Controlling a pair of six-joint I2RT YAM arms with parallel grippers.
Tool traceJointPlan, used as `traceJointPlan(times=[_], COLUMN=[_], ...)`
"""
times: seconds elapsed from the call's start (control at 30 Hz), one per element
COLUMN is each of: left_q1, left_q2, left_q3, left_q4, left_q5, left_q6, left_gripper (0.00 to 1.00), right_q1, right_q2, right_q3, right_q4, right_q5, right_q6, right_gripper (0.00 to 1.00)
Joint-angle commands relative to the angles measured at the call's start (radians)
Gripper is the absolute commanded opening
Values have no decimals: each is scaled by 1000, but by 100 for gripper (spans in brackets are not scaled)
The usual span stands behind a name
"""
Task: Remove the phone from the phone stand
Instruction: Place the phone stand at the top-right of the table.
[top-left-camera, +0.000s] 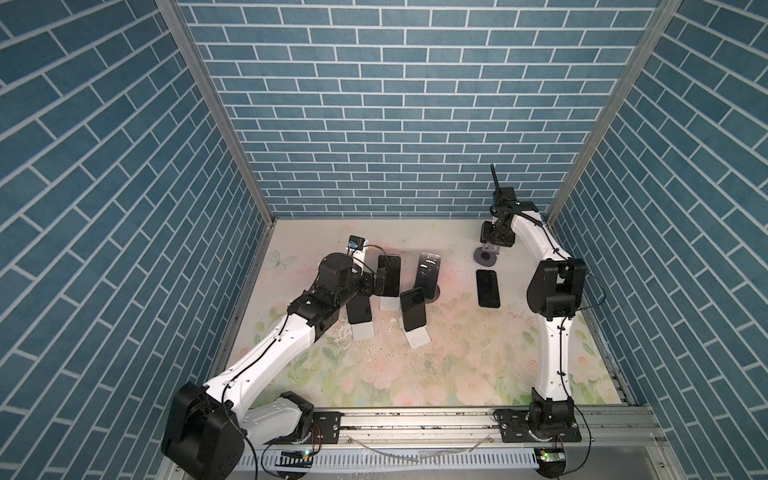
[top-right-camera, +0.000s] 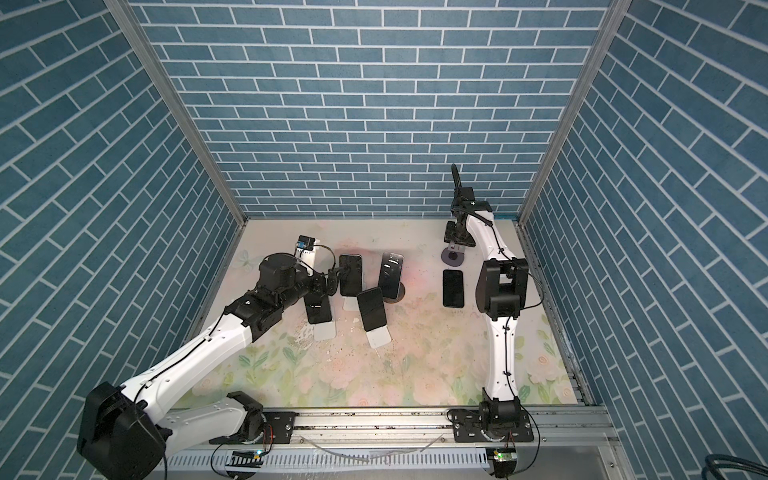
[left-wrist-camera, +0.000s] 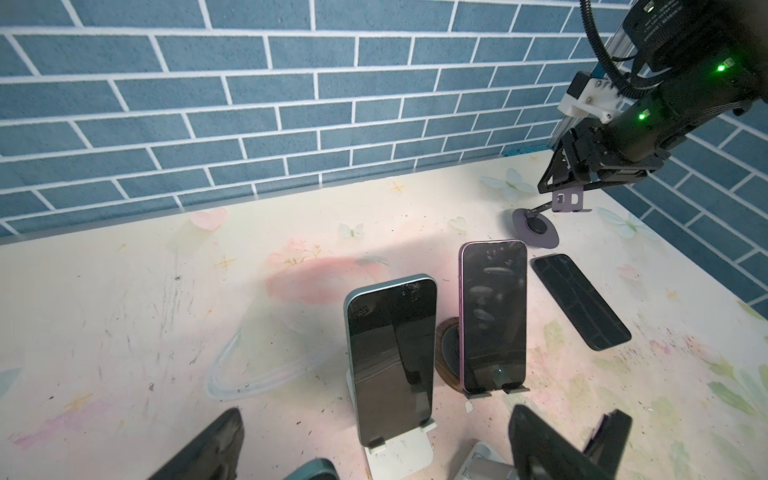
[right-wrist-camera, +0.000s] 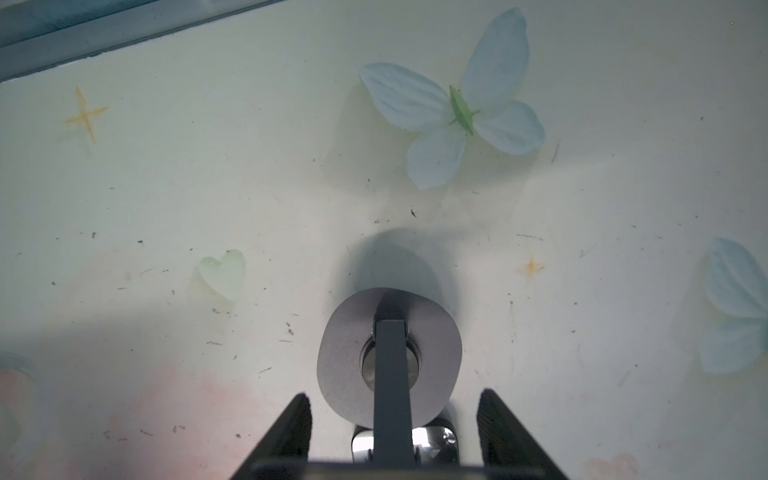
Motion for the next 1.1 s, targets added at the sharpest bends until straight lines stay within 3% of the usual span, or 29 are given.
traceJointPlan(times=[0.0,0.83,1.07], left_q1=[-7,-6,-7], left_q2=[1,2,0], left_q3=[34,44,47], left_q4=[-16,-35,-40], left_q5=[-18,-15,-13], left_q6=[20,16,15], left_gripper=[100,100,100], right_q1=[-5,-10,-12], right_q2=[22,89,53], right_q3=[62,93,95], right_q4=[-43,-39,-34], right_q5=[11,22,40], right_q6=[-77,-114,-114], right_gripper=[46,51,79])
